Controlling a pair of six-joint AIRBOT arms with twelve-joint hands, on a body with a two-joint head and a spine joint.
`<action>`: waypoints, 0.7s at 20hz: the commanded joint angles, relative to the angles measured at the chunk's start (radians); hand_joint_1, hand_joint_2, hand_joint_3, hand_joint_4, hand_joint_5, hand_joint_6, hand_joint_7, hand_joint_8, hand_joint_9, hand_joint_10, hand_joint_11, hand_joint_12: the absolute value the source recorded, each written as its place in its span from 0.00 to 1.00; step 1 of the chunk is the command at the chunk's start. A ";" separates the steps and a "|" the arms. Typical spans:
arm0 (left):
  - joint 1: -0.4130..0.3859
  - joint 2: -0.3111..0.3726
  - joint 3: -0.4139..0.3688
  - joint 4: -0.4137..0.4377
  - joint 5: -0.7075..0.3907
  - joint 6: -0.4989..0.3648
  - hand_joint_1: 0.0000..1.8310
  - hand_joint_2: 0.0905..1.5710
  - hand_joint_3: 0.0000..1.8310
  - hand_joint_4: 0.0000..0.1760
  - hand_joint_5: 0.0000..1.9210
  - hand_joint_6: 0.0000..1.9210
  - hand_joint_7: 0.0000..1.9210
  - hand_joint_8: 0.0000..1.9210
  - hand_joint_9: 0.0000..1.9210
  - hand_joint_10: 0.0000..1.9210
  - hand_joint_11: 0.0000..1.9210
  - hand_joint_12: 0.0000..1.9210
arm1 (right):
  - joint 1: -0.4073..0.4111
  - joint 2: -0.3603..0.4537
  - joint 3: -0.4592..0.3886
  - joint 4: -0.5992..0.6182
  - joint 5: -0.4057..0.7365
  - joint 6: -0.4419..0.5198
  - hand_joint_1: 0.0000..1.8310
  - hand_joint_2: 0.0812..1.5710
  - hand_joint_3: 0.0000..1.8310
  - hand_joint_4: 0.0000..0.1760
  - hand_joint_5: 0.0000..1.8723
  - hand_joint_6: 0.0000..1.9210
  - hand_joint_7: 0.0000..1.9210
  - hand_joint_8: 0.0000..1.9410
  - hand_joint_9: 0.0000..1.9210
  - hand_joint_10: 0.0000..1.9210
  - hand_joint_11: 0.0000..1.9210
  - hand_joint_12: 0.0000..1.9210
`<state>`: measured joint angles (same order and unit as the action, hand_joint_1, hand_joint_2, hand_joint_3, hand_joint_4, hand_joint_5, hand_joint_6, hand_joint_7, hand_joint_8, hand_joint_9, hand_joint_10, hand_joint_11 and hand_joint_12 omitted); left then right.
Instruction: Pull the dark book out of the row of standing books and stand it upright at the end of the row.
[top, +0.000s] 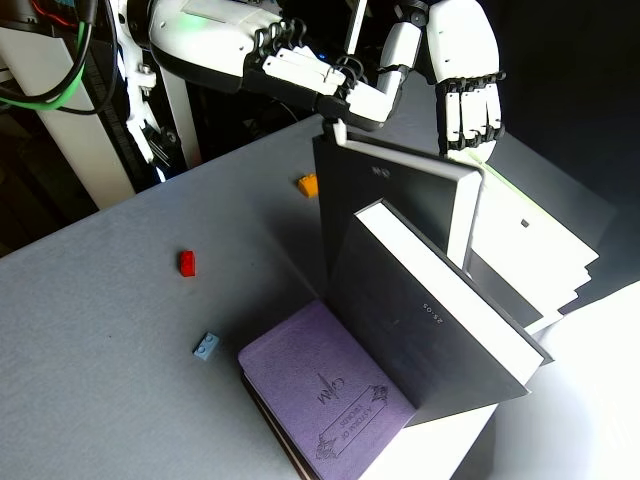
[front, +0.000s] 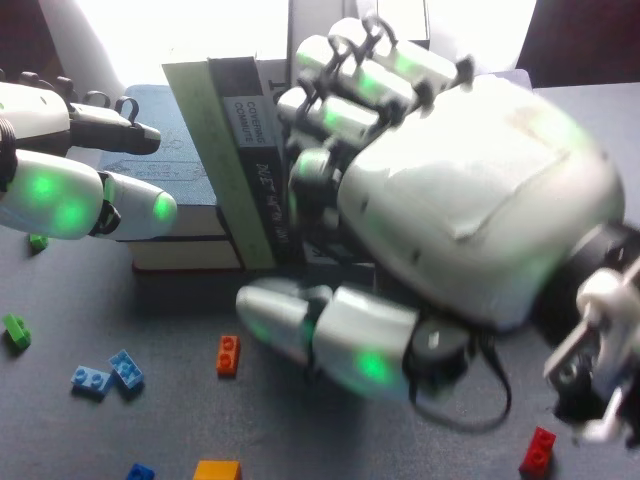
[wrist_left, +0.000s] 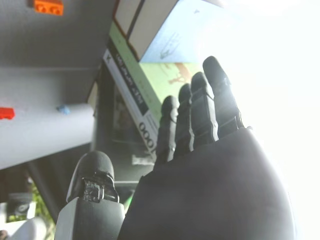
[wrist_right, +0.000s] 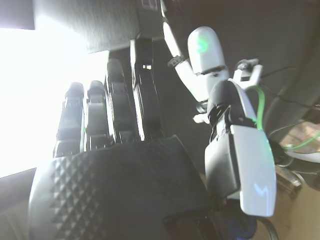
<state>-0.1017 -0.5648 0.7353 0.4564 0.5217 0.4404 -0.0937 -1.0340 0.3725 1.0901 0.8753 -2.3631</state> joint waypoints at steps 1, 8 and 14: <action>-0.009 0.006 0.002 0.026 -0.081 0.000 0.00 0.78 0.00 0.05 0.07 0.00 0.06 0.00 0.07 0.00 0.00 0.29 | -0.006 0.012 -0.007 -0.023 0.029 -0.013 0.00 0.75 0.00 0.00 0.39 0.30 0.14 0.01 0.01 0.00 0.00 0.00; -0.008 0.006 0.001 0.026 -0.078 -0.003 0.00 0.77 0.00 0.07 0.07 0.00 0.07 0.00 0.08 0.00 0.00 0.30 | -0.078 0.028 -0.050 -0.023 0.031 -0.030 0.00 0.75 0.00 0.00 0.38 0.29 0.14 0.01 0.00 0.00 0.00 0.00; -0.009 0.006 0.000 0.026 -0.078 -0.003 0.00 0.78 0.00 0.11 0.07 0.00 0.07 0.00 0.07 0.00 0.00 0.30 | -0.138 0.032 -0.064 -0.023 0.030 -0.037 0.00 0.75 0.00 0.00 0.39 0.27 0.14 0.00 0.01 0.00 0.00 0.00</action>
<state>-0.1017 -0.5648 0.7353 0.4568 0.5228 0.4400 -0.2291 -1.0115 0.3069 1.0485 0.8700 -2.4104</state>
